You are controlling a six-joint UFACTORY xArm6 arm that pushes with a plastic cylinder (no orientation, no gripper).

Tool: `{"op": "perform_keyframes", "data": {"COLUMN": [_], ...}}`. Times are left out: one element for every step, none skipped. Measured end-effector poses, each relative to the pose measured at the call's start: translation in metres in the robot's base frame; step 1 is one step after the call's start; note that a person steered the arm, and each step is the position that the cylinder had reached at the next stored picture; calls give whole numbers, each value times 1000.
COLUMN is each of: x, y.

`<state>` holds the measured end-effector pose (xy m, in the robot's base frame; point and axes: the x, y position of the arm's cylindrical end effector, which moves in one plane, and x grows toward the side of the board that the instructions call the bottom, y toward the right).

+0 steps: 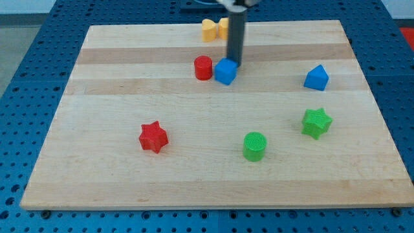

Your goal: Push the blue triangle into blue cube

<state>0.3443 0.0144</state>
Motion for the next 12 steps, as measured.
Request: {"op": "perform_keyframes", "data": {"x": [33, 17, 0, -7, -4, 18, 41, 48, 47, 47, 69, 84], "y": [-27, -11, 53, 132, 211, 221, 161, 85, 83, 138, 139, 115]}}
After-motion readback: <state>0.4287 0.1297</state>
